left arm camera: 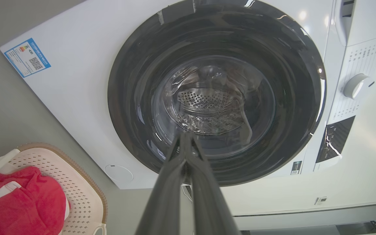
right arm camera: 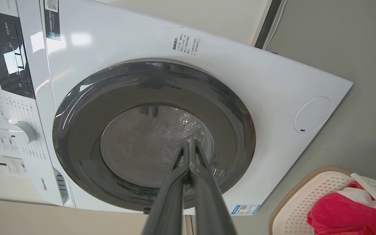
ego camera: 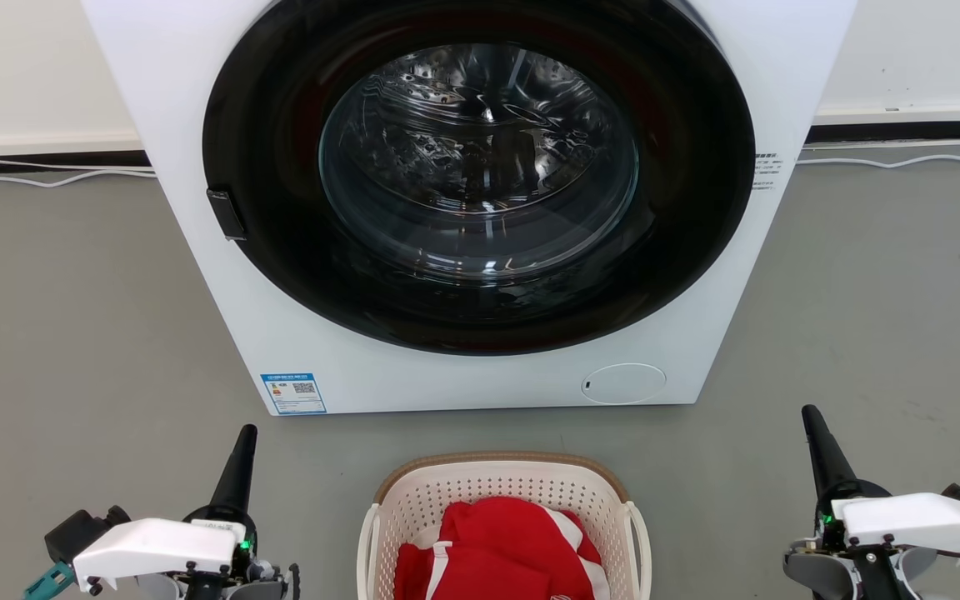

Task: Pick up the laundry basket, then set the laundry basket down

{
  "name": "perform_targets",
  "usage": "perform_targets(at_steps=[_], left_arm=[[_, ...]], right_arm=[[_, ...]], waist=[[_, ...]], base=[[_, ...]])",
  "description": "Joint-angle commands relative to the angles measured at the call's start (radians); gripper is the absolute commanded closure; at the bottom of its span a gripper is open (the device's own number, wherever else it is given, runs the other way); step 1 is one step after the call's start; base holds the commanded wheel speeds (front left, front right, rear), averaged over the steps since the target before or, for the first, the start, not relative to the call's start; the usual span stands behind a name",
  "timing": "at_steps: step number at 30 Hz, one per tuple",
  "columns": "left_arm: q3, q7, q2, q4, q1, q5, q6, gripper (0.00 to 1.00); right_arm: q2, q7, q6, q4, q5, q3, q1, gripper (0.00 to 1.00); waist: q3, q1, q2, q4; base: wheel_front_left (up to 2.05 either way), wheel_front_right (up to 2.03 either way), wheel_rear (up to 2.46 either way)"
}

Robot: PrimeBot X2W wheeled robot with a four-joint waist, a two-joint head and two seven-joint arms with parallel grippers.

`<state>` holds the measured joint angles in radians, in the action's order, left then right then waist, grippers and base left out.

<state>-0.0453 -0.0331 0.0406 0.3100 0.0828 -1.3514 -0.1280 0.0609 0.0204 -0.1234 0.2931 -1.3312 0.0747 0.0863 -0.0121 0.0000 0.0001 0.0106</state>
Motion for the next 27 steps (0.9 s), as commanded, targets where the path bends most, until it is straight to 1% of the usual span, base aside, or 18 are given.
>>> perform_targets(at_steps=[1,25,27], left_arm=[[-0.029,-0.007,0.011,-0.034,0.026,-0.022,-0.002,1.0],[-0.069,-0.08,0.01,-0.065,0.025,-0.255,-0.003,1.0],[-0.069,-0.081,0.01,-0.065,0.025,-0.257,-0.003,1.0]], right_arm=[[0.006,0.013,-0.006,-0.037,-0.026,-0.008,0.024,1.0],[-0.004,0.086,-0.007,-0.049,-0.282,0.031,0.021,1.0],[-0.005,0.087,-0.007,-0.049,-0.284,0.032,0.021,1.0]], waist=[[0.0,0.0,-0.0001,0.0],[0.009,0.0,-0.0001,-0.01],[0.009,0.0,-0.0001,-0.011]], base=[[0.0,0.0,0.0],[0.0,0.0,0.0],[0.0,0.0,0.0]])
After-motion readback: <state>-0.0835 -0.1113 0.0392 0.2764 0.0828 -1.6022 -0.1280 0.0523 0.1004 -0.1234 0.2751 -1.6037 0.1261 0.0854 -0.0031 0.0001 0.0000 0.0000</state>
